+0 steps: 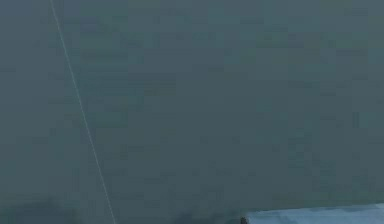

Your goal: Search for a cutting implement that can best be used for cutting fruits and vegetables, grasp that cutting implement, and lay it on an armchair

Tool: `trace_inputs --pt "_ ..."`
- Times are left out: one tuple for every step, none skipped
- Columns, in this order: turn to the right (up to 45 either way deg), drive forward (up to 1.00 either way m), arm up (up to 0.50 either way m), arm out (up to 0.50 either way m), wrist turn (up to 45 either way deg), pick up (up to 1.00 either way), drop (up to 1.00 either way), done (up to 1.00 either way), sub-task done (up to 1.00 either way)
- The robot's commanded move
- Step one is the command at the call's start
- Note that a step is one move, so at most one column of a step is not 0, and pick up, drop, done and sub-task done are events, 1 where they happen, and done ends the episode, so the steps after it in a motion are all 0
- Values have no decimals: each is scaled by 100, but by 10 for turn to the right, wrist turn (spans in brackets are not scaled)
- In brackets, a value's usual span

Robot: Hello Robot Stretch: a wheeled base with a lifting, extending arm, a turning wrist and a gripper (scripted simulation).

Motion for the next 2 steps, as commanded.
trace_inputs --pt "0 0 0 0 330 0 0 0 0" --pt "0 0 -34 0 0 0 0 0 0"
